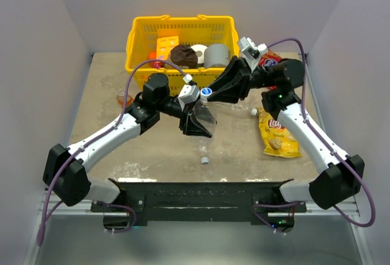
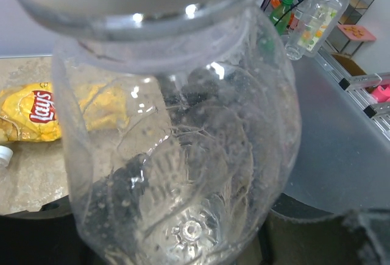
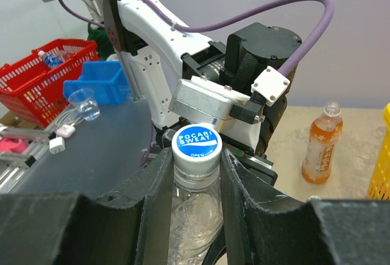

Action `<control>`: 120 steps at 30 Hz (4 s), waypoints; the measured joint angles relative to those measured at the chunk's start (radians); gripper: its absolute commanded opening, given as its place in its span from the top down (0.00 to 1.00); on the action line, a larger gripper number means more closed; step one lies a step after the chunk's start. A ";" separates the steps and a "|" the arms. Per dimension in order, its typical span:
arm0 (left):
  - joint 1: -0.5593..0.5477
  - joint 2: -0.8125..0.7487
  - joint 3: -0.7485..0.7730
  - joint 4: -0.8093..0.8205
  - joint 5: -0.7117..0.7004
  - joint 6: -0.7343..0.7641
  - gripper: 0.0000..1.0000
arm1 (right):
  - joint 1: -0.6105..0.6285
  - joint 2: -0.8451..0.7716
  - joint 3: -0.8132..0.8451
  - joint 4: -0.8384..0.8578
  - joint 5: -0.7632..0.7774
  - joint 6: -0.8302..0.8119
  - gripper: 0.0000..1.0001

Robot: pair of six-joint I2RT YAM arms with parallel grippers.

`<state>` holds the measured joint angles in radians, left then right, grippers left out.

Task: Unscrew the bottle caps
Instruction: Unscrew the bottle cap from the plastic bottle, then place the bottle cap at the center of the board.

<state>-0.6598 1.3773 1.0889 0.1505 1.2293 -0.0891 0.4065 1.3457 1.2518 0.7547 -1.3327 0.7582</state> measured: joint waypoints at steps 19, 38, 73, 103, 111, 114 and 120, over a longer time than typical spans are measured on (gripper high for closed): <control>-0.015 -0.010 0.000 -0.064 -0.174 0.058 0.82 | -0.008 -0.087 0.027 -0.360 0.140 -0.263 0.34; -0.015 -0.014 0.000 -0.082 -0.286 0.072 0.82 | -0.008 -0.090 0.027 -0.508 0.215 -0.356 0.46; 0.052 -0.065 0.000 -0.159 -0.635 0.120 0.84 | -0.020 -0.289 -0.013 -0.524 0.642 -0.387 0.82; 0.271 -0.261 -0.075 -0.090 -1.186 0.067 0.82 | 0.595 0.543 -0.170 -0.485 1.497 -0.533 0.81; 0.271 -0.260 -0.075 -0.090 -1.181 0.066 0.82 | 0.588 0.697 -0.077 -0.468 1.643 -0.549 0.80; 0.271 -0.259 -0.075 -0.090 -1.181 0.066 0.82 | 0.574 0.717 -0.065 -0.444 1.682 -0.554 0.78; 0.271 -0.259 -0.075 -0.090 -1.176 0.066 0.82 | 0.514 0.723 -0.065 -0.437 1.736 -0.564 0.72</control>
<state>-0.3885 1.1183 1.0142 0.0608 0.0532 -0.0227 0.9207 2.0686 1.1866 0.3176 0.4038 0.1944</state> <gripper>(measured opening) 0.573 0.364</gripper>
